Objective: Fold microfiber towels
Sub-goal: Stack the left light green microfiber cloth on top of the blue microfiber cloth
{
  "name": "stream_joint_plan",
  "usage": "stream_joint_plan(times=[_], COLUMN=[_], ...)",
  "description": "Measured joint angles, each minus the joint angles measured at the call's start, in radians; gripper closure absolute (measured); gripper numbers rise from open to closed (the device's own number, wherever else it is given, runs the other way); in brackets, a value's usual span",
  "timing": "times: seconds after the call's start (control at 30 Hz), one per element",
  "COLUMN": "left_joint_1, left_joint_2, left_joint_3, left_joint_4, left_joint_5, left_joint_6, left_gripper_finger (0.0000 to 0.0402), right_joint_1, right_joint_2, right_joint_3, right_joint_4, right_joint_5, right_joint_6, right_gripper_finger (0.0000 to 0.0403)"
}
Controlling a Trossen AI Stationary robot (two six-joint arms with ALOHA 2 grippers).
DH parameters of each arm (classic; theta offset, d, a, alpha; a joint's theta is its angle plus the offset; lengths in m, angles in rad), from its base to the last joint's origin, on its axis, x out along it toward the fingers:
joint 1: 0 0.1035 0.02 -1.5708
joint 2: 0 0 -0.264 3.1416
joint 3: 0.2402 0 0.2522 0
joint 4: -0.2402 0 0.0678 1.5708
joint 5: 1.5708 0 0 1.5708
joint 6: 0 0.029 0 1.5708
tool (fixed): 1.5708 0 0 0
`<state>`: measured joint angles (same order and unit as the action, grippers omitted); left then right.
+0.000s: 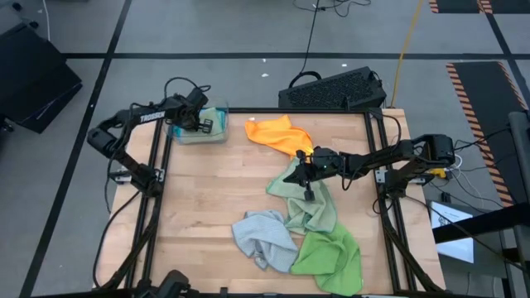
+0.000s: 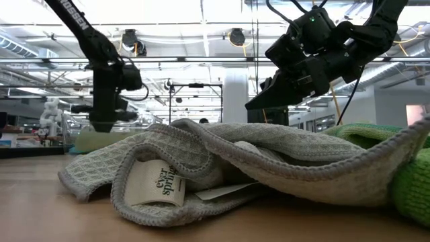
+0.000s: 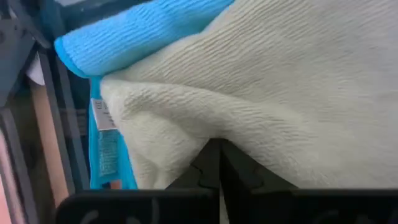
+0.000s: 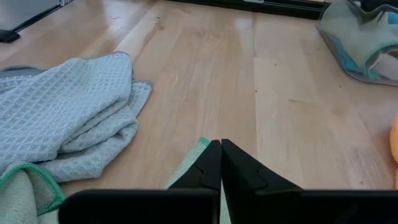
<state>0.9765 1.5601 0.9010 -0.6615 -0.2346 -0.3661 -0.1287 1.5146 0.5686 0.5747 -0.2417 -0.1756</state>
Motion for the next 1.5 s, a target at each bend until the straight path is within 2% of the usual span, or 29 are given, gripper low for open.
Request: stream_joint_plan(times=[0.37, 0.5, 0.63, 0.87, 0.93, 1.03, 1.2, 1.37, 1.5], left_joint_1=[-0.023, -0.084, -0.252, -0.642, -0.737, -0.860, -1.005, -1.092, -1.146], left_joint_2=[-0.196, -0.288, -0.365, -0.404, -0.395, -0.379, -0.341, -0.279, -0.206], left_joint_3=[0.058, 0.058, 0.058, 0.032, 0.005, -0.049, -0.122, -0.139, -0.139], left_joint_4=[-0.031, -0.026, -0.012, 0.110, 0.185, 0.320, 0.542, 0.684, 0.770], left_joint_5=[-0.029, 0.013, 0.007, -0.124, -0.142, -0.172, -0.239, -0.273, -0.296], left_joint_6=[0.024, 0.082, 0.110, 0.076, 0.074, 0.066, 0.068, 0.069, 0.039], left_gripper_finger=[0.0396, 0.0396, 0.0396, 0.0396, 0.0396, 0.0396, 0.0396, 0.0396, 0.0396], right_joint_1=[0.000, 0.002, 0.011, 0.027, 0.041, 0.069, 0.082, 0.062, 0.021], right_joint_2=[0.000, 0.000, -0.003, -0.070, -0.104, -0.161, -0.244, -0.269, -0.255], right_joint_3=[0.000, 0.000, 0.000, 0.000, 0.000, 0.000, 0.000, 0.000, 0.000], right_joint_4=[-0.023, -0.044, -0.072, -0.199, -0.262, -0.392, -0.567, -0.698, -0.713], right_joint_5=[0.000, 0.000, 0.002, 0.010, 0.051, 0.165, 0.348, 0.421, 0.450], right_joint_6=[0.011, 0.026, 0.037, 0.110, 0.149, 0.190, 0.305, 0.347, 0.347], right_gripper_finger=[0.0403, 0.0403, 0.0403, 0.0403, 0.0403, 0.0401, 0.0376, 0.0330, 0.0290])
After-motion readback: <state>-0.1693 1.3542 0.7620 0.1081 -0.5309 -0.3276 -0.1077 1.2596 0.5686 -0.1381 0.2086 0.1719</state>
